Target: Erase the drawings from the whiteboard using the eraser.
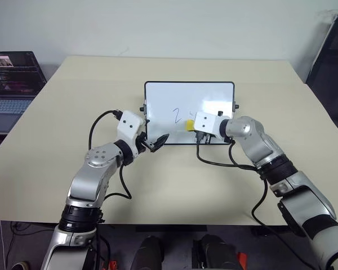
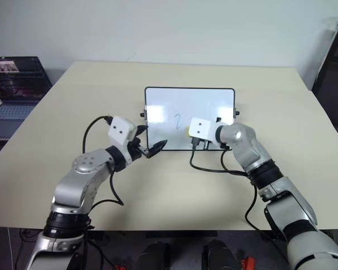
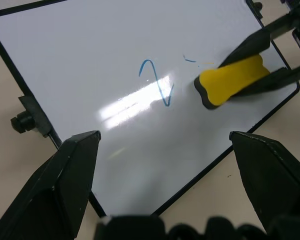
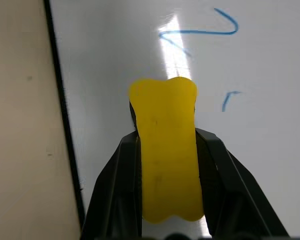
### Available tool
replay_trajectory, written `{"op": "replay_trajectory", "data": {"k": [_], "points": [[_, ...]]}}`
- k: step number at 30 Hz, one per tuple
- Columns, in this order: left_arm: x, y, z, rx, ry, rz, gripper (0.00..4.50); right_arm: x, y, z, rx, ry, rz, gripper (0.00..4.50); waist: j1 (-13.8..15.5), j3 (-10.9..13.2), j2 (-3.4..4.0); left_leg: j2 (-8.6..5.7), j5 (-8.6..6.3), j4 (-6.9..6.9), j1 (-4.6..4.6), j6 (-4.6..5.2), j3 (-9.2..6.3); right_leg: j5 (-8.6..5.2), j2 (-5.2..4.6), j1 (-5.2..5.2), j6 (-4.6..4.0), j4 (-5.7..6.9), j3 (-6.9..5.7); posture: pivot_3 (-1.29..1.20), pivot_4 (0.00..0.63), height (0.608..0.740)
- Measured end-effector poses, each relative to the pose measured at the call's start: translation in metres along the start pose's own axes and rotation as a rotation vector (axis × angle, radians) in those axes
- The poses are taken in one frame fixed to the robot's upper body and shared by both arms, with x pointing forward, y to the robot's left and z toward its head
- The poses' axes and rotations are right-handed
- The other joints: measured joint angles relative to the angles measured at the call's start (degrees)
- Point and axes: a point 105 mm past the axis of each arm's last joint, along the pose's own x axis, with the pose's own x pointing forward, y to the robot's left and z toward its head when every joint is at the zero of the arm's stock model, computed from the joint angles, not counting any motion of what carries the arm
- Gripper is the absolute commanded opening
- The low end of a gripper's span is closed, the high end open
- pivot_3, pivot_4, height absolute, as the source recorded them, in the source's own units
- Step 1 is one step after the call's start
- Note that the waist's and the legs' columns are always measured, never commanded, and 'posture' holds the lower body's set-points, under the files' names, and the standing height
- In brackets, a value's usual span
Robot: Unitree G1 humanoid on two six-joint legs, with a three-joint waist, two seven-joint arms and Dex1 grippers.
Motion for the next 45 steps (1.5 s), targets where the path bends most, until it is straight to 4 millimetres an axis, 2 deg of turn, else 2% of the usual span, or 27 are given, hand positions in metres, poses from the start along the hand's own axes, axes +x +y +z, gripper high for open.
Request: {"op": "replay_trajectory", "data": {"k": [3, 10, 14, 19, 22, 25, 28, 30, 34, 39, 41, 45], "points": [[0.0, -0.001, -0.001, -0.001, 0.003, -0.005, 4.5, 0.001, -0.005, 0.001, 0.001, -0.002, -0.047, 1.11, 0.0, 0.0, 0.0, 0.0, 0.0, 0.01, 0.01, 0.0, -0.02, 0.0, 0.0, 0.01, 0.0, 0.01, 0.0, 0.0, 0.15, 0.74], [0.001, -0.003, -0.002, -0.007, 0.013, -0.012, 4.5, -0.004, -0.036, 0.002, -0.013, 0.004, -0.199, 1.11, 0.1, 0.0, 0.0, -0.01, 0.0, -0.02, 0.01, 0.0, -0.01, 0.0, 0.0, 0.01, 0.0, -0.02, 0.01, 0.0, 0.15, 0.74], [0.001, -0.004, 0.0, -0.004, 0.007, -0.015, 4.5, -0.004, -0.035, 0.001, -0.021, 0.008, -0.175, 1.11, 0.1, 0.0, 0.0, -0.01, 0.0, -0.02, 0.01, 0.0, 0.0, 0.0, 0.0, 0.01, 0.0, -0.03, 0.01, 0.0, 0.15, 0.74], [0.001, -0.004, 0.0, -0.006, 0.009, -0.014, 4.5, -0.005, -0.019, -0.004, -0.035, 0.023, -0.062, 1.11, 0.1, 0.0, 0.0, -0.01, 0.0, -0.01, 0.03, 0.0, -0.01, 0.0, 0.0, 0.04, 0.0, -0.03, -0.01, 0.0, 0.15, 0.74], [0.0, -0.004, 0.0, -0.006, 0.009, -0.015, 4.5, -0.002, -0.017, 0.0, -0.042, 0.01, -0.071, 1.11, -0.2, 0.0, 0.0, 0.01, 0.0, -0.01, 0.06, 0.0, 0.01, 0.0, 0.0, 0.05, 0.0, 0.0, 0.01, 0.0, 0.15, 0.74], [0.0, -0.005, 0.0, -0.006, 0.009, -0.016, 4.5, 0.003, -0.024, 0.006, -0.056, -0.01, -0.132, 1.11, -0.6, 0.0, 0.0, 0.0, 0.0, 0.0, 0.08, -0.01, 0.03, 0.0, 0.0, 0.04, 0.0, 0.03, 0.02, 0.0, 0.15, 0.74], [0.0, -0.005, 0.0, -0.007, 0.012, -0.016, 4.5, 0.003, -0.045, 0.011, -0.078, -0.012, -0.231, 1.11, -0.7, 0.0, 0.0, -0.01, 0.0, -0.01, 0.08, -0.01, 0.01, 0.0, 0.0, 0.04, 0.0, 0.03, 0.01, 0.0, 0.15, 0.74], [0.0, -0.005, -0.001, -0.009, 0.015, -0.016, 4.5, 0.002, -0.048, 0.011, -0.081, -0.01, -0.241, 1.11, -0.7, 0.0, 0.0, 0.0, 0.0, -0.05, 0.07, -0.01, 0.01, 0.0, 0.0, 0.04, 0.0, -0.04, 0.02, 0.0, 0.15, 0.74], [0.0, -0.005, -0.001, -0.01, 0.017, -0.017, 4.5, 0.003, -0.041, 0.01, -0.082, -0.011, -0.183, 1.11, -0.7, 0.0, 0.0, 0.0, 0.0, -0.06, 0.06, 0.0, 0.05, 0.0, 0.0, 0.05, 0.0, -0.08, 0.04, 0.0, 0.15, 0.74], [-0.001, -0.005, -0.004, -0.013, 0.024, -0.017, 4.5, 0.003, -0.014, 0.003, -0.06, -0.018, -0.061, 1.11, -0.7, 0.0, 0.0, 0.01, 0.0, -0.02, 0.08, 0.0, 0.0, 0.0, 0.0, 0.1, 0.0, -0.06, 0.03, 0.0, 0.15, 0.74], [-0.002, -0.005, -0.004, -0.012, 0.023, -0.018, 4.5, 0.004, -0.013, 0.004, -0.048, -0.026, -0.068, 1.11, -0.8, 0.0, 0.0, 0.0, 0.0, -0.02, 0.1, 0.0, 0.02, 0.0, 0.0, 0.1, 0.0, -0.04, 0.03, 0.0, 0.15, 0.74], [-0.003, -0.002, -0.003, -0.016, 0.011, -0.004, 4.5, -0.005, -0.025, 0.012, 0.124, -0.093, -0.136, 1.11, -0.8, 0.0, 0.0, 0.01, 0.0, -0.05, 0.08, -0.01, -0.04, 0.0, 0.0, 0.09, 0.0, -0.05, 0.04, 0.0, 0.15, 0.74]]}}
